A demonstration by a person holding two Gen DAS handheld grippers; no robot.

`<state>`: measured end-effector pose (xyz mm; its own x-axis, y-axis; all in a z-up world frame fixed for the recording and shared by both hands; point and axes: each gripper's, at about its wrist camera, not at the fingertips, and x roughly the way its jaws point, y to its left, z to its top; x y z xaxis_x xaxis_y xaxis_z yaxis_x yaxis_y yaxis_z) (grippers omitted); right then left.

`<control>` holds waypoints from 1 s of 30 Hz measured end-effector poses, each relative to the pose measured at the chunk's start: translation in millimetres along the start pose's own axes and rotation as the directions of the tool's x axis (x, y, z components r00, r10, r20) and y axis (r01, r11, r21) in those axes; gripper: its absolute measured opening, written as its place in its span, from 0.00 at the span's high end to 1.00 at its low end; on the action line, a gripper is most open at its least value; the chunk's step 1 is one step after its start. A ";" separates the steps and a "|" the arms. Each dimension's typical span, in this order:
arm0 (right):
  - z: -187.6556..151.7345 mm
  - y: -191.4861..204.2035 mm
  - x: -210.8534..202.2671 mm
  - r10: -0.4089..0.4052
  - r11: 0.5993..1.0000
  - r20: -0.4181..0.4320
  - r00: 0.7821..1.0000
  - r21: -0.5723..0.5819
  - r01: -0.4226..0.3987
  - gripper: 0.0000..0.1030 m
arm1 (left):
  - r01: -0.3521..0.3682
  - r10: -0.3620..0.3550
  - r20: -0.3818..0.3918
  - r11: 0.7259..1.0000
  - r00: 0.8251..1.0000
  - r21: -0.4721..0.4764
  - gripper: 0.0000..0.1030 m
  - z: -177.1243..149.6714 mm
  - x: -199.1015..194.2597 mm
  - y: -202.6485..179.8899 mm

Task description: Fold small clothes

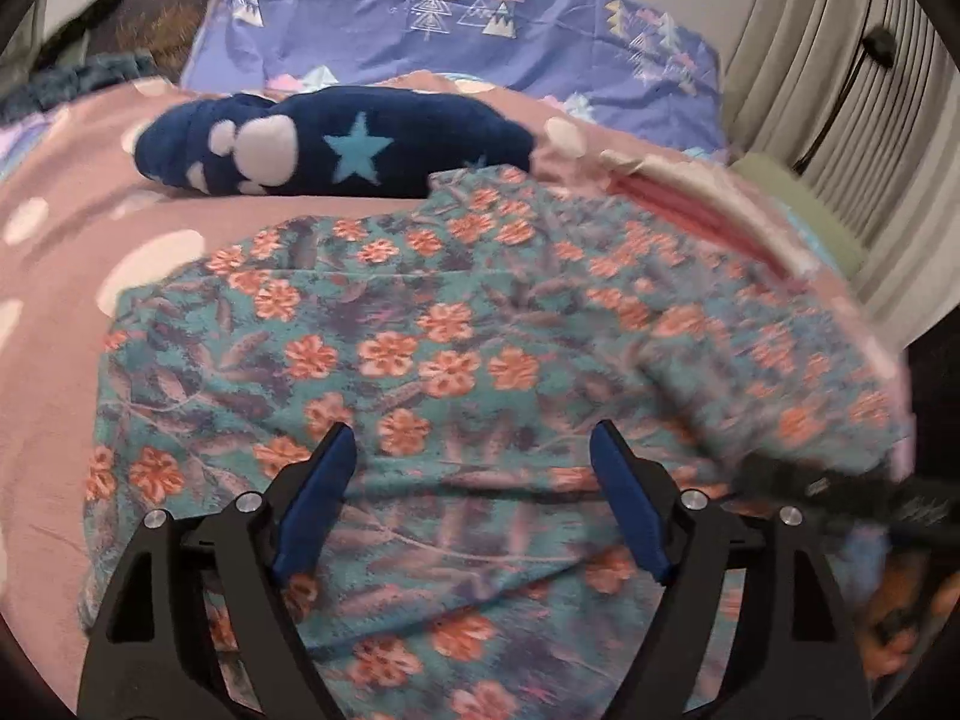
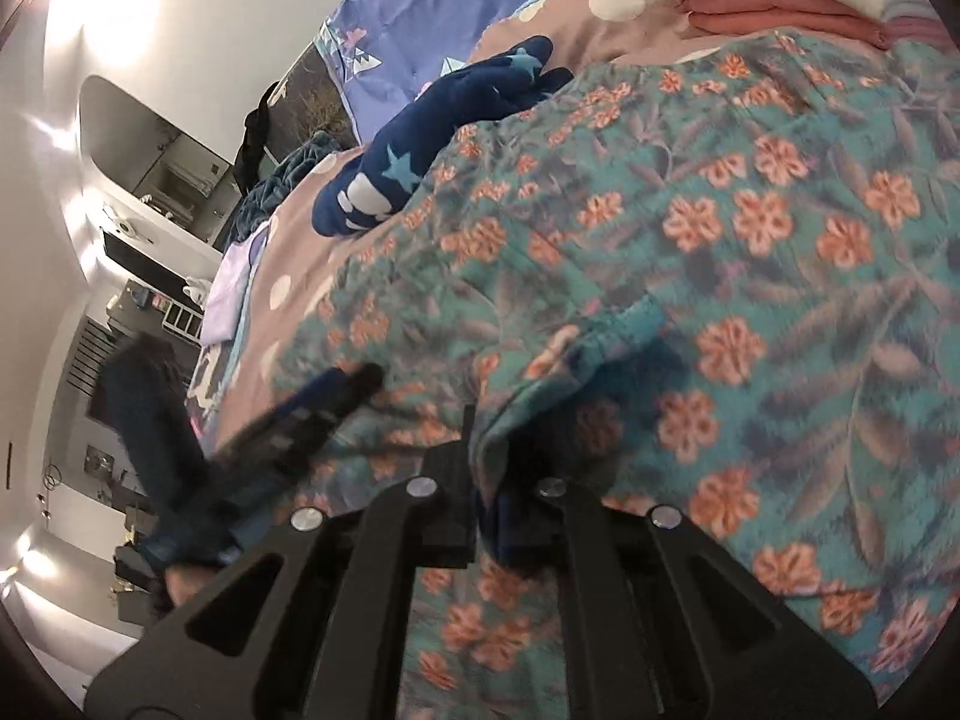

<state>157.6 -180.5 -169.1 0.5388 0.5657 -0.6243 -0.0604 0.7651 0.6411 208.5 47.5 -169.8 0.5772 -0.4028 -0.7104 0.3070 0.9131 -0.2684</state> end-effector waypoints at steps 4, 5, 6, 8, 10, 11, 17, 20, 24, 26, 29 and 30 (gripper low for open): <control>7.0 2.1 -14.5 0.008 1.000 0.066 0.998 -0.024 -0.006 0.91 | 0.181 -0.180 0.027 0.981 0.983 -0.071 0.22 9.3 -20.3 -2.7; 17.7 -2.0 -20.1 0.007 1.000 0.098 0.995 -0.020 -0.005 0.89 | 0.192 -0.190 0.036 0.979 0.981 -0.072 0.22 10.4 -23.5 -4.3; 23.5 -0.6 -22.7 0.005 1.000 0.131 0.991 -0.017 -0.003 0.88 | 0.208 -0.205 0.044 0.975 0.978 -0.079 0.22 11.7 -26.7 -4.6; 25.3 12.0 -24.4 -0.021 0.995 0.167 0.986 -0.089 0.036 0.88 | 0.259 -0.255 0.044 0.958 0.966 -0.125 0.22 13.8 -29.5 1.5; 13.6 38.4 -8.3 -0.072 0.954 0.074 0.995 -0.286 0.090 0.88 | 0.280 -0.279 0.030 0.945 0.960 -0.169 0.22 12.7 -26.8 7.9; 7.5 47.1 0.7 -0.096 0.930 0.021 0.995 -0.354 0.098 0.87 | 0.280 -0.282 0.013 0.942 0.959 -0.183 0.22 11.6 -23.9 10.0; -20.5 46.9 -0.8 -0.142 0.881 -0.030 0.989 -0.460 0.113 0.79 | 0.296 -0.311 -0.084 0.942 0.947 -0.160 0.22 1.7 -7.0 -2.1; -18.4 26.9 -20.7 -0.110 0.924 -0.026 0.994 -0.372 0.093 0.73 | 0.287 -0.300 -0.100 0.950 0.949 -0.122 0.22 3.3 -3.9 -16.5; -20.2 1.5 -41.7 -0.095 0.966 -0.024 0.995 -0.245 0.087 0.73 | 0.261 -0.261 -0.121 0.965 0.958 -0.019 0.21 9.8 -3.1 -50.4; -21.7 -7.9 -52.5 -0.115 0.973 0.007 0.993 -0.203 0.114 0.73 | 0.220 -0.211 -0.123 0.974 0.970 0.061 0.21 10.3 -4.3 -70.3; -28.6 -22.5 -78.8 -0.188 0.968 0.096 0.977 -0.150 0.201 0.73 | 0.122 -0.098 -0.103 0.958 0.990 0.259 0.17 1.1 -9.4 -112.0; -30.8 -26.3 -86.7 -0.213 0.964 0.123 0.969 -0.137 0.229 0.73 | 0.090 -0.063 -0.093 0.941 0.994 0.327 0.15 -4.7 -10.1 -124.8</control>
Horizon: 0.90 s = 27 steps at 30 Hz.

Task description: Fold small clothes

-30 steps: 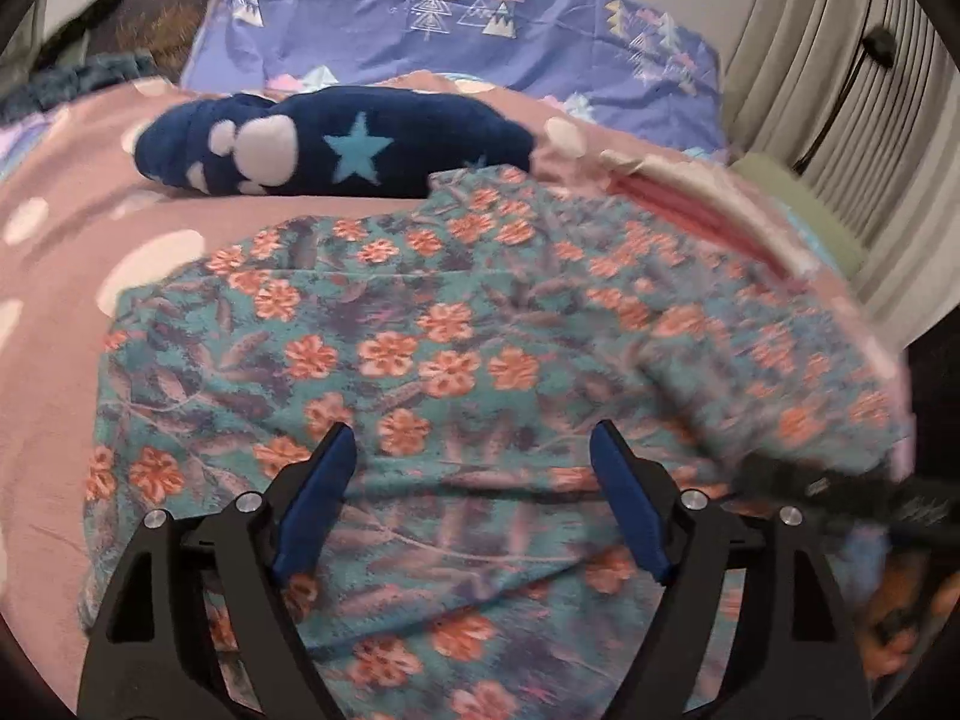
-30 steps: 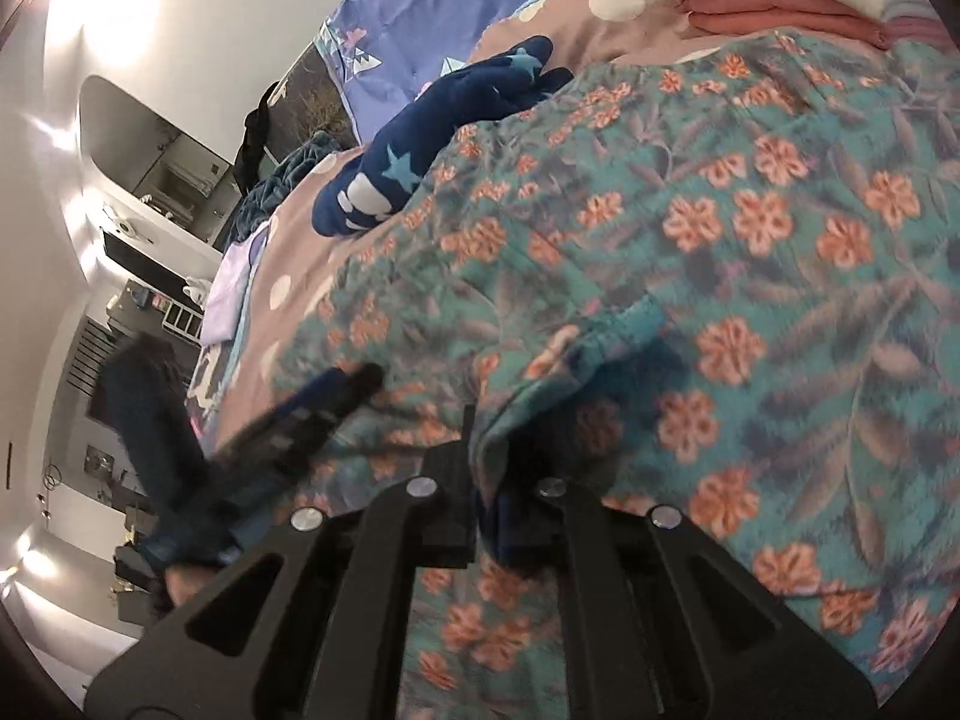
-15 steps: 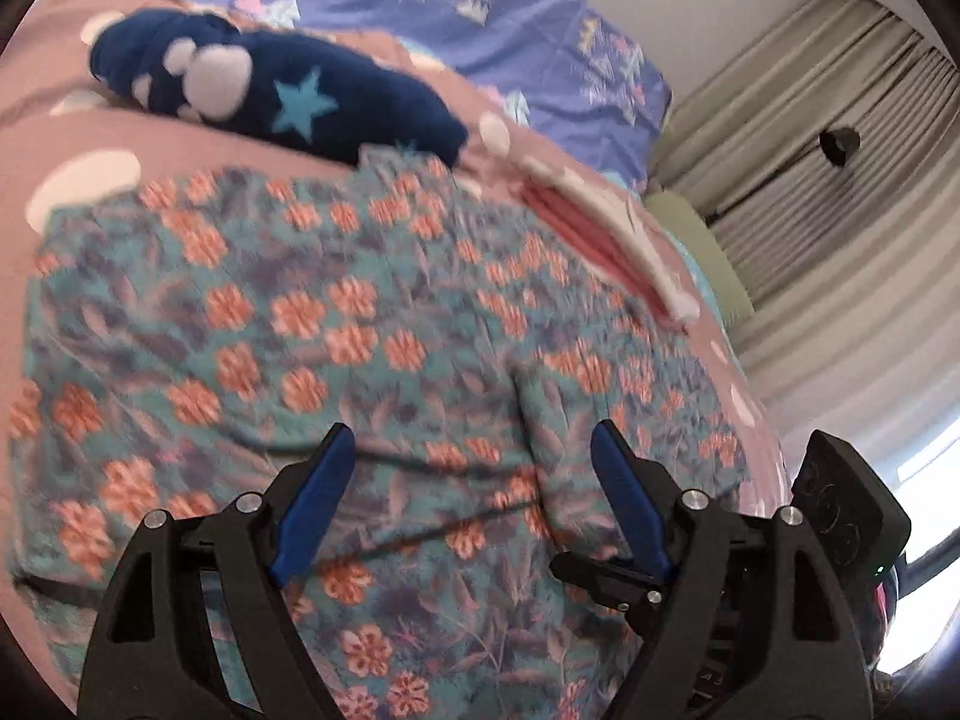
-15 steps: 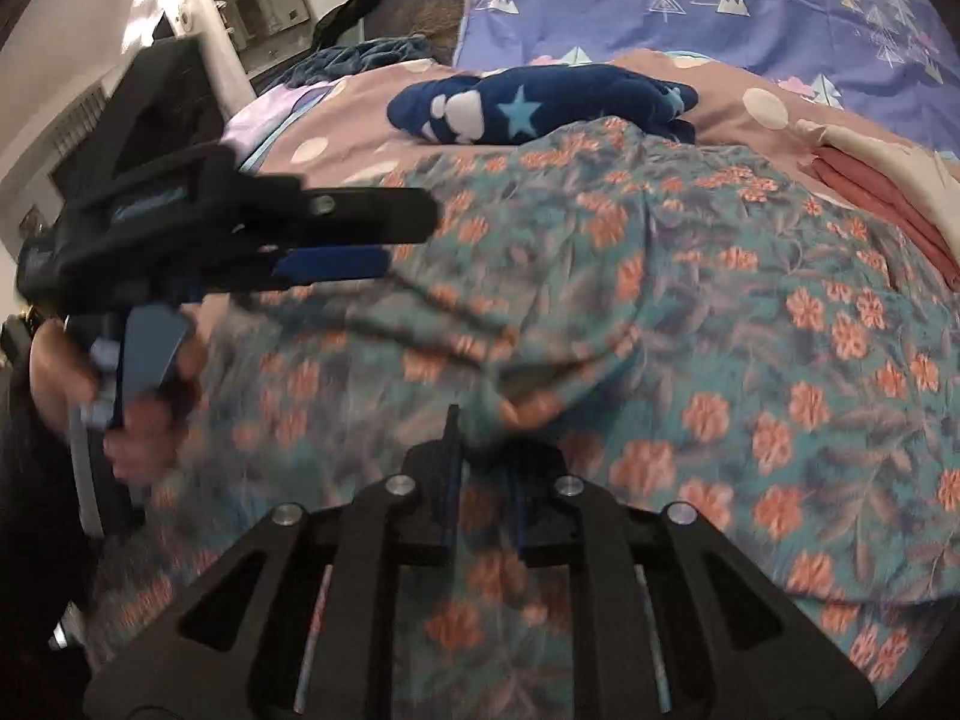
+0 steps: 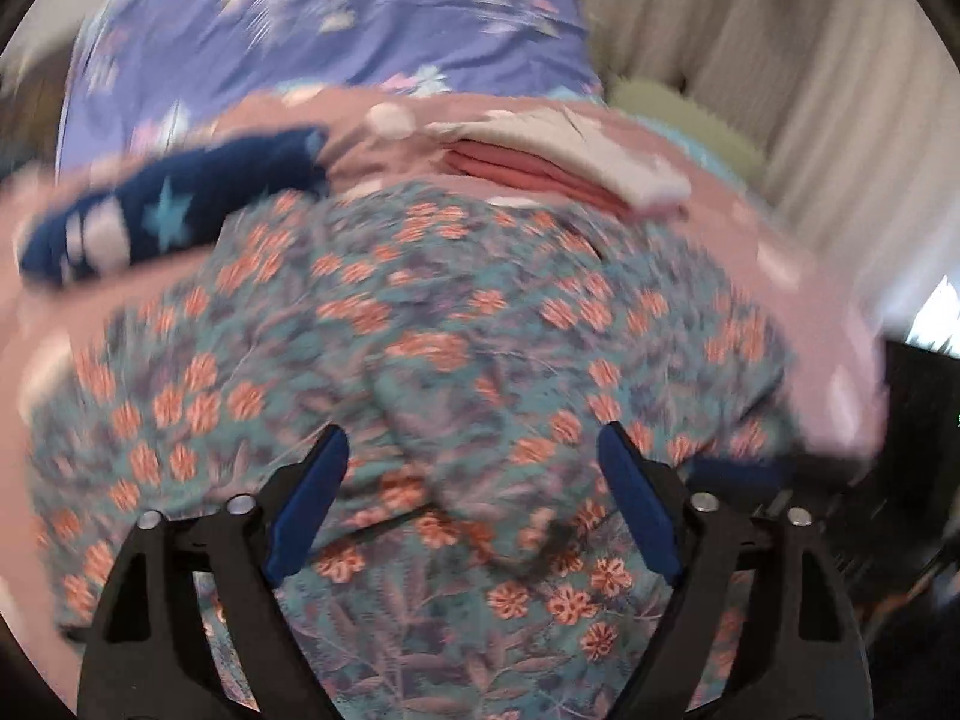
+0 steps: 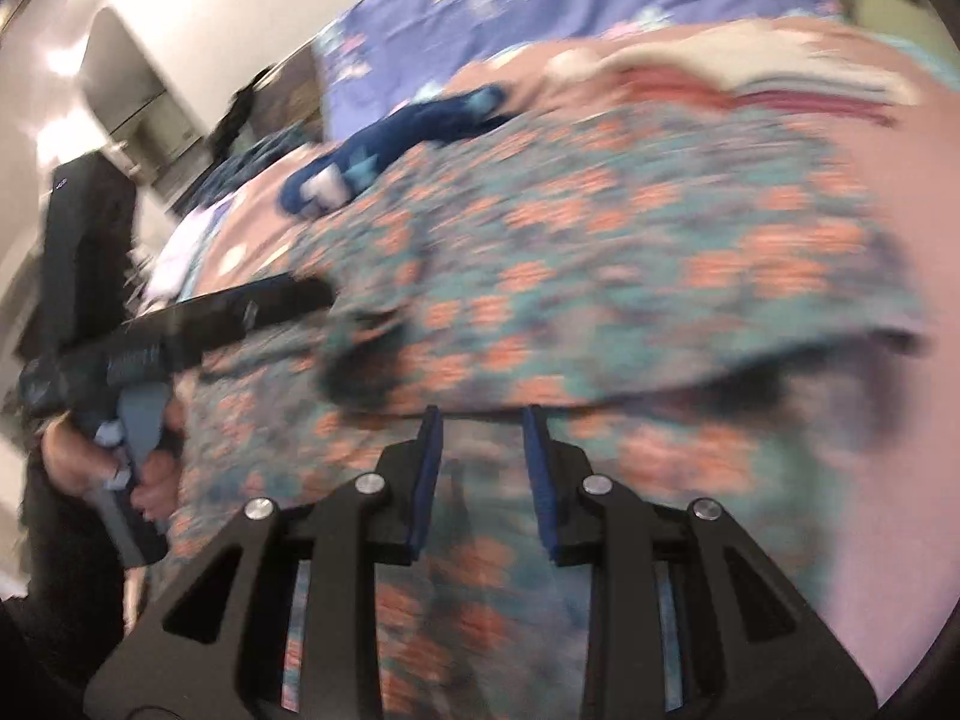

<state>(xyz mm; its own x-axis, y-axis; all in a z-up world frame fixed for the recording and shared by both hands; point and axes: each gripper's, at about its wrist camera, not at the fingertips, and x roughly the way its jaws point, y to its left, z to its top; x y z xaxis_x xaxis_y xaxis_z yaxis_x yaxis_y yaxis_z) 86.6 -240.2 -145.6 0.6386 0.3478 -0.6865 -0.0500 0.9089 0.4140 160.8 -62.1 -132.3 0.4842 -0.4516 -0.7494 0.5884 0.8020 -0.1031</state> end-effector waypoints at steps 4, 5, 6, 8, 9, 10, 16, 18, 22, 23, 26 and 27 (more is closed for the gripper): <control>-9.2 -19.7 -17.6 -0.020 0.999 0.049 0.999 0.026 0.019 0.72 | -0.261 0.270 0.002 0.931 0.963 0.256 0.16 -9.5 22.7 -45.6; -11.4 -21.9 -16.7 -0.015 1.000 0.048 0.999 0.025 0.014 0.72 | -0.285 0.296 -0.005 0.924 0.955 0.253 0.20 -8.6 27.3 -45.5; -15.0 -24.4 -18.0 -0.015 1.000 0.047 0.999 0.021 0.014 0.71 | -0.273 0.285 -0.022 0.935 0.958 0.226 0.37 -5.9 31.1 -41.1; -18.6 -22.6 -13.8 -0.019 1.000 0.048 0.999 0.009 0.019 0.68 | -0.217 0.225 -0.081 0.971 0.971 0.098 0.72 4.8 35.3 -17.8; -19.1 -21.9 -12.8 -0.016 1.000 0.046 0.999 0.004 0.016 0.66 | -0.207 0.212 -0.086 0.977 0.974 0.058 0.88 7.4 34.0 -10.4; -20.3 -22.8 -13.9 -0.011 1.000 0.047 0.999 0.002 0.011 0.64 | -0.202 0.201 -0.083 0.979 0.976 -0.004 0.90 11.1 29.1 2.7; -21.3 -25.1 -11.8 0.007 1.000 0.048 0.999 0.005 -0.008 0.63 | -0.112 0.134 0.103 0.973 0.986 -0.203 0.92 27.9 -41.9 52.8; -19.8 -23.6 -12.2 0.008 1.000 0.049 0.999 0.007 -0.008 0.63 | -0.068 0.113 0.185 0.970 0.976 -0.234 0.92 35.7 -70.2 63.3; 2.3 -17.1 -12.7 0.037 0.999 0.069 0.997 0.018 -0.039 0.67 | -0.032 0.099 0.270 0.970 0.958 -0.241 0.92 52.8 -105.4 68.3; 10.1 -14.2 -10.9 0.040 0.999 0.073 0.996 0.020 -0.042 0.69 | -0.032 0.099 0.280 0.971 0.955 -0.235 0.92 55.2 -111.4 65.3; 30.2 -3.1 10.5 0.014 1.000 0.023 1.000 -0.012 -0.013 0.77 | -0.077 0.142 0.312 0.974 0.939 -0.212 0.92 59.5 -126.2 59.9; 34.1 -4.3 17.7 -0.039 0.999 0.019 0.999 0.003 0.039 0.77 | -0.098 0.165 0.329 0.973 0.930 -0.211 0.92 58.5 -131.5 60.9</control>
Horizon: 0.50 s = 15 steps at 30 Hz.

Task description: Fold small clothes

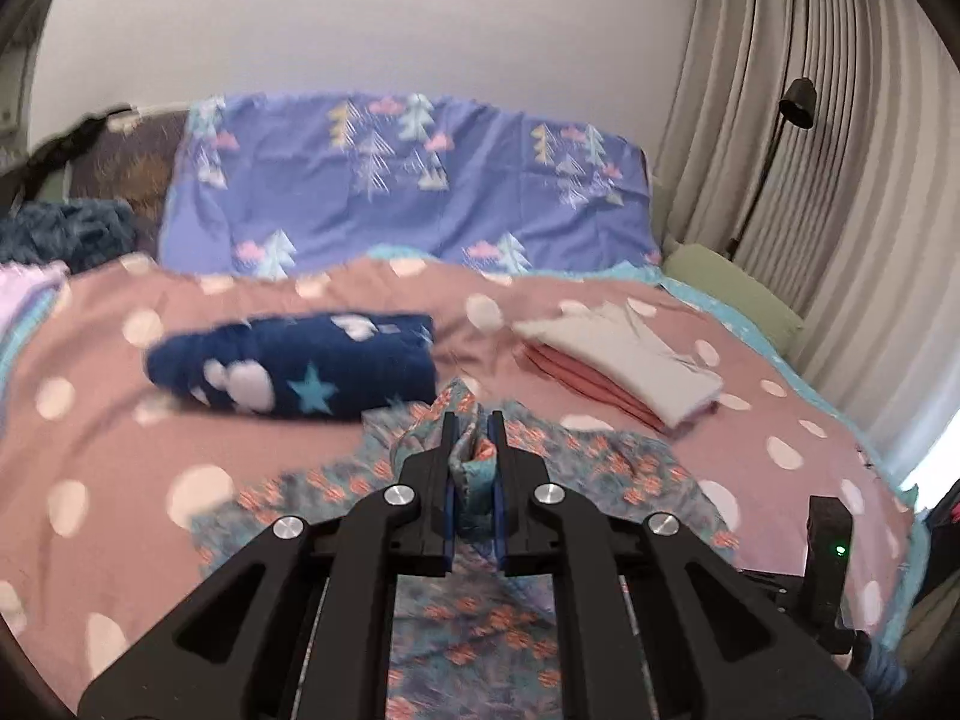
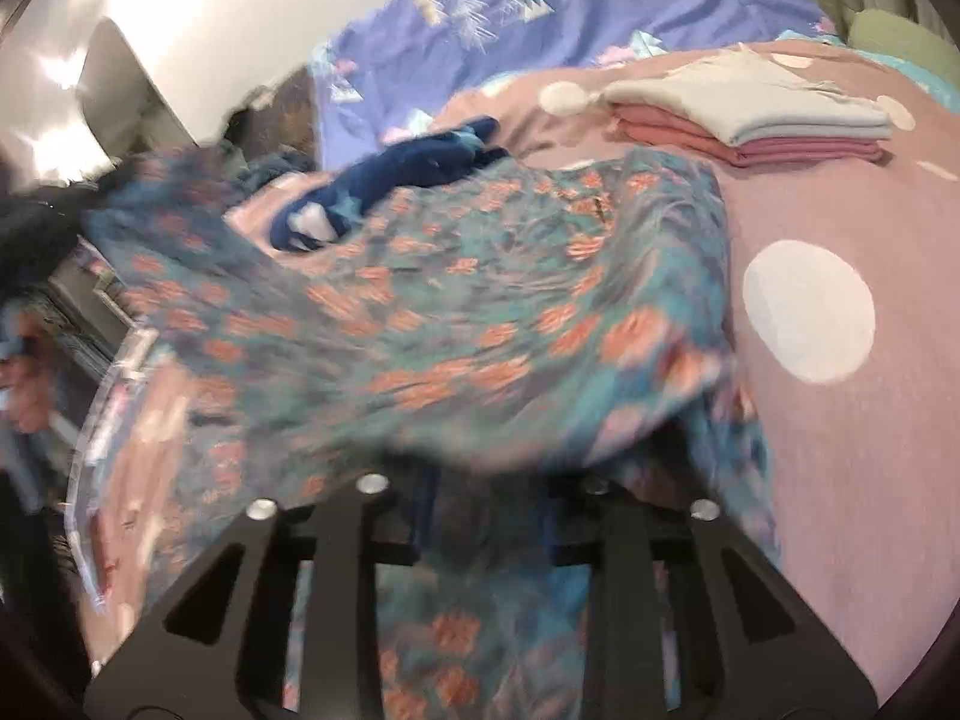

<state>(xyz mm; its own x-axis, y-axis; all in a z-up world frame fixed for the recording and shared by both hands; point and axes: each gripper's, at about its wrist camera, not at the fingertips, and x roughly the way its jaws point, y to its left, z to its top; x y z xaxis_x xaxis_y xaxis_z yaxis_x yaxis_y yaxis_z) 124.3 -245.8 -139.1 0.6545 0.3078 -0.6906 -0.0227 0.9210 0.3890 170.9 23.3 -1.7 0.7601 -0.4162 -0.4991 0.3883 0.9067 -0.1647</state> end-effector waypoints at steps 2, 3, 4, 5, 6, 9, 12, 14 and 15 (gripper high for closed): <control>3.1 -10.2 1.6 -0.074 0.995 0.027 0.997 0.067 0.072 0.77 | 0.002 -0.002 0.031 1.000 1.000 -0.016 0.92 1.8 -11.1 10.0; 3.4 -15.8 -0.3 -0.100 0.991 0.050 0.994 0.099 0.095 0.77 | 0.009 -0.007 0.050 0.999 0.999 -0.033 0.92 3.4 -16.5 17.6; 3.1 -21.7 -3.9 -0.130 0.984 0.078 0.988 0.130 0.119 0.77 | 0.009 -0.006 0.060 0.999 0.998 -0.046 0.92 4.7 -18.7 23.8; 3.3 -25.7 -7.2 -0.149 0.980 0.099 0.984 0.150 0.134 0.78 | 0.004 0.000 0.068 0.998 0.998 -0.061 0.92 6.2 -20.5 30.6; 3.5 -29.0 -11.5 -0.160 0.976 0.123 0.980 0.169 0.138 0.80 | 0.002 0.004 0.077 0.997 0.997 -0.076 0.92 7.1 -22.7 36.3; 1.7 -29.2 -37.3 -0.175 0.975 0.251 0.952 0.179 0.132 0.80 | -0.002 0.012 0.113 0.996 0.993 -0.086 0.92 4.9 -30.3 48.2; -2.0 -9.0 -25.7 -0.160 0.987 0.087 0.983 -0.019 0.162 0.51 | -0.031 0.037 0.097 0.997 0.995 -0.065 0.92 -13.8 -27.0 59.1; -13.5 -1.8 -19.0 -0.149 0.984 -0.023 0.989 -0.108 0.145 0.52 | -0.050 0.052 0.032 0.997 0.998 -0.063 0.91 -41.9 -15.9 72.2; -19.6 -0.6 -20.2 -0.137 0.983 -0.043 0.990 -0.127 0.131 0.51 | -0.049 0.049 -0.010 0.997 0.999 -0.067 0.91 -60.5 -10.0 79.7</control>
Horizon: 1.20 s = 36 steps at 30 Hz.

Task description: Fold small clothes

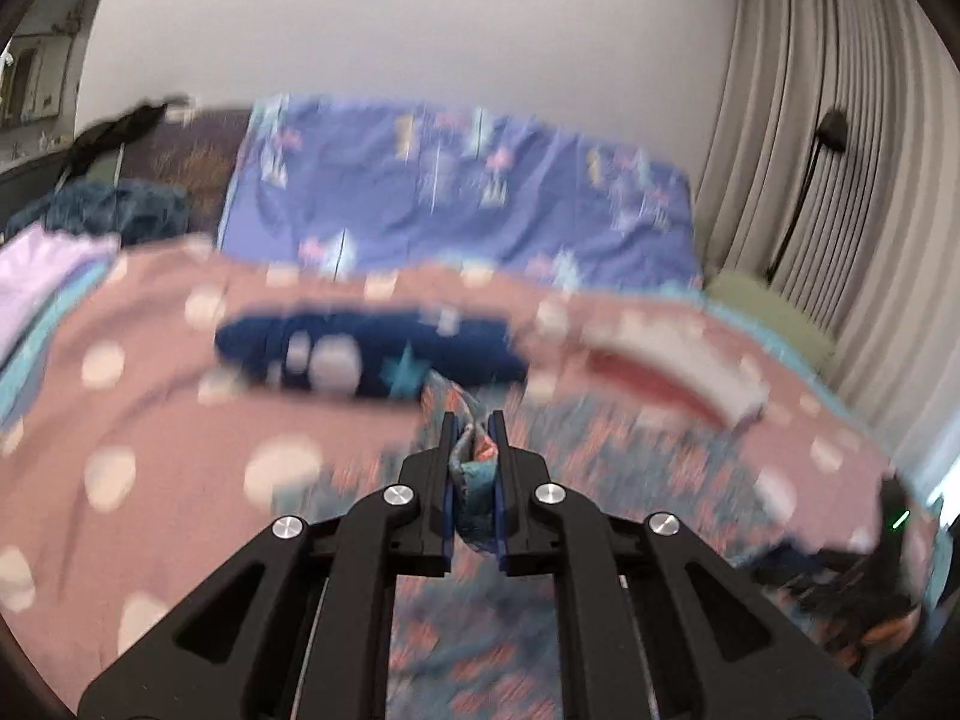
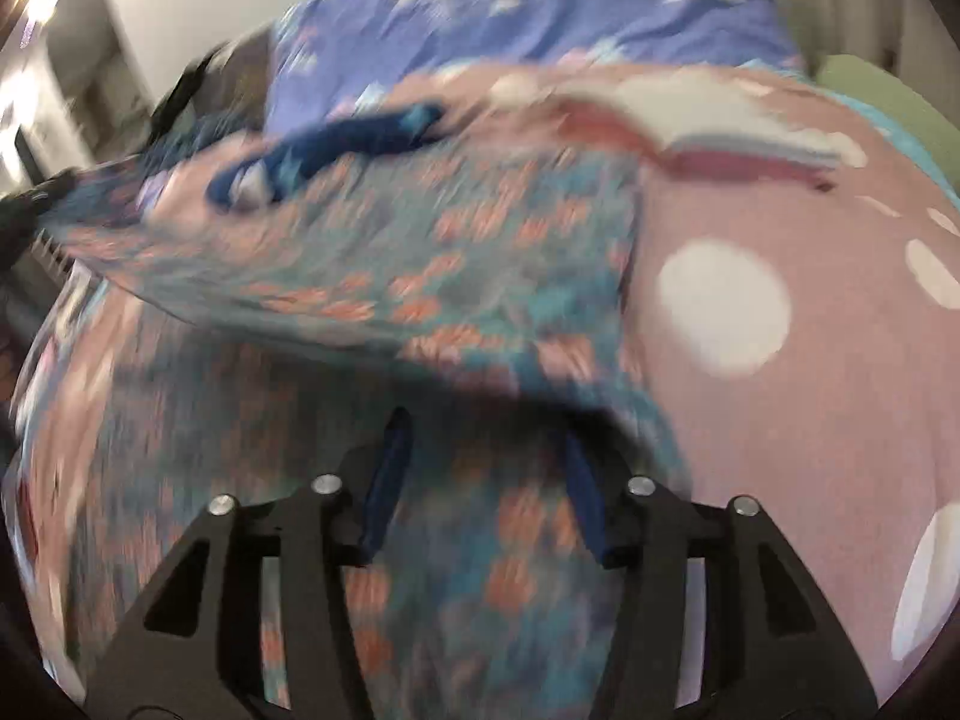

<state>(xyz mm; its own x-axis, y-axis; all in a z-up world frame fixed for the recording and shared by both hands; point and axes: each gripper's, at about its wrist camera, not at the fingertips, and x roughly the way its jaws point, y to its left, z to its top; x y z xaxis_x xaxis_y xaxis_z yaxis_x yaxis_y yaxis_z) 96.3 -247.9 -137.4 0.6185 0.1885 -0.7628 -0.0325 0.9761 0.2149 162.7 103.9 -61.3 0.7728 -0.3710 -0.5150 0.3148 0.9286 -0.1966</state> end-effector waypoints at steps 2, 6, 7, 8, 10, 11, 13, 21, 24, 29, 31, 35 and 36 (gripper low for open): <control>-9.9 4.2 -9.7 0.040 0.997 -0.040 0.998 -0.064 -0.042 0.51 | 0.001 -0.005 -0.086 0.999 0.996 -0.041 0.90 -32.4 11.2 17.3; -8.5 -5.1 -38.5 0.125 0.988 -0.052 0.991 -0.082 -0.129 0.51 | -0.061 0.028 -0.216 0.988 0.976 -0.145 0.60 -78.8 23.4 52.9; -5.9 -8.5 -44.0 0.133 0.988 -0.038 0.990 -0.077 -0.136 0.51 | -0.065 0.029 -0.213 0.985 0.977 -0.163 0.54 -81.5 22.7 58.2; -1.3 -14.2 -49.3 0.140 0.988 -0.018 0.990 -0.066 -0.141 0.51 | -0.058 0.020 -0.206 0.982 0.978 -0.180 0.53 -82.3 21.7 62.3; 12.3 -28.9 -57.4 0.120 0.993 0.032 0.992 -0.018 -0.120 0.49 | -0.056 0.017 -0.201 0.981 0.979 -0.188 0.52 -77.3 22.5 68.4; 20.2 -36.5 -57.2 0.101 0.995 0.051 0.994 0.008 -0.102 0.49 | -0.065 0.029 -0.200 0.982 0.979 -0.176 0.51 -73.8 24.6 68.7; 36.2 -49.1 -52.3 0.062 0.996 0.090 0.994 0.055 -0.067 0.48 | -0.073 0.042 -0.214 0.988 0.976 -0.139 0.47 -66.7 35.2 67.4; 97.6 -92.9 15.0 -0.024 0.969 0.049 0.999 0.247 0.011 0.48 | -0.234 0.251 -0.237 0.967 0.939 0.095 0.88 -42.9 77.4 45.0; 109.9 -90.8 39.9 -0.047 0.967 0.024 0.999 0.250 0.039 0.48 | -0.263 0.286 -0.229 0.956 0.930 0.127 0.92 -39.2 77.1 41.4; 118.1 -86.8 59.9 -0.068 0.971 0.019 0.997 0.232 0.062 0.78 | -0.259 0.279 -0.177 0.958 0.944 0.126 0.94 -30.6 58.8 36.8; 119.4 -86.2 60.9 -0.057 0.973 0.021 0.998 0.224 0.051 0.95 | -0.247 0.265 -0.152 0.961 0.952 0.128 0.94 -24.9 50.9 32.3; 125.8 -87.0 47.9 -0.052 0.974 0.084 0.995 0.225 0.032 0.97 | -0.238 0.255 -0.113 0.960 0.960 0.151 0.94 -13.0 41.7 22.6; 128.6 -88.1 42.4 -0.055 0.975 0.107 0.993 0.222 0.030 0.97 | -0.237 0.255 -0.104 0.959 0.961 0.154 0.94 -11.4 41.7 21.4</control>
<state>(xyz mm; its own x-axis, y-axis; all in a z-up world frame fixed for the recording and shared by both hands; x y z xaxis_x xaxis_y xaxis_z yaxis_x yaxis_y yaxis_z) 226.3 -339.8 -110.2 0.6996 0.1224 -0.7039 0.1608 0.9330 0.3220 195.4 108.4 -96.6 0.7656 -0.1191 -0.6322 0.2035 0.9771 0.0623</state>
